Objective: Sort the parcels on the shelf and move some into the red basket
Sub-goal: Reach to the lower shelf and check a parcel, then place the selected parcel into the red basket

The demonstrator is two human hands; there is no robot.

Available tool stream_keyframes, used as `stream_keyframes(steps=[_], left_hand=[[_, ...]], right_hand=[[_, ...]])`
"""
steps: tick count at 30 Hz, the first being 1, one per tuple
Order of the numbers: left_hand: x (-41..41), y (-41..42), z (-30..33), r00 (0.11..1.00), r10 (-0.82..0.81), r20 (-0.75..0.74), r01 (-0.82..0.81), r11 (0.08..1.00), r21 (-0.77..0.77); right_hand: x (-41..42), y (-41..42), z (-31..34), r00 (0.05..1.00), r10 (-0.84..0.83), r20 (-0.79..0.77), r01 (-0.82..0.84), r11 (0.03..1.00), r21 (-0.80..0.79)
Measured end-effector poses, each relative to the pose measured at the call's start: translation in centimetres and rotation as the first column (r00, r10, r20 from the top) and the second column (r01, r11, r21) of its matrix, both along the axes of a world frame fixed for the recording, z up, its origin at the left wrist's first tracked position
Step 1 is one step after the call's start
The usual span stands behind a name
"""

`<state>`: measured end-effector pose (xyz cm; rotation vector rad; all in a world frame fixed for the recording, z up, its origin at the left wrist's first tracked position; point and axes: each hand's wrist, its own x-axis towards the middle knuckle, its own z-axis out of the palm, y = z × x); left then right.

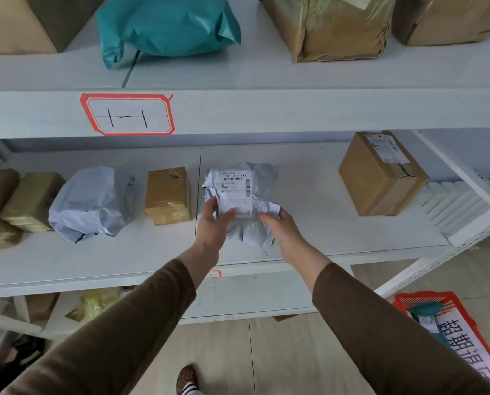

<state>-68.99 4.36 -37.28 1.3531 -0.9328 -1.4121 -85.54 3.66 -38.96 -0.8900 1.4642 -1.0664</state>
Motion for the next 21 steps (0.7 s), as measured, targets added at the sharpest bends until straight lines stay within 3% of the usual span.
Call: stream_keyframes(steps=[9, 17, 19, 21], left_hand=[[-1.6, -7.9, -1.2, 0.997, -0.003, 0.072, 0.0, 0.999, 0.037], [-1.7, -9.5, -2.3, 0.981, -0.093, 0.169, 0.08, 0.994, 0.08], [-0.8, -9.1, -2.2, 0.964, -0.056, 0.26, 0.051, 0.998, 0.024], [1.0, -8.8, -2.2, 0.936, -0.002, 0.352, 0.025, 0.998, -0.06]], right_hand=[[-0.6, -7.8, -0.6, 0.958, -0.05, -0.283, 0.03, 0.997, -0.072], [-1.2, -8.9, -2.1, 0.894, -0.12, -0.433, 0.134, 0.991, 0.002], [-0.3, -8.3, -0.7, 0.802, -0.205, -0.561, 0.194, 0.978, -0.081], [1.6, -7.3, 0.8, 0.701, -0.346, -0.624, 0.156, 0.928, -0.339]])
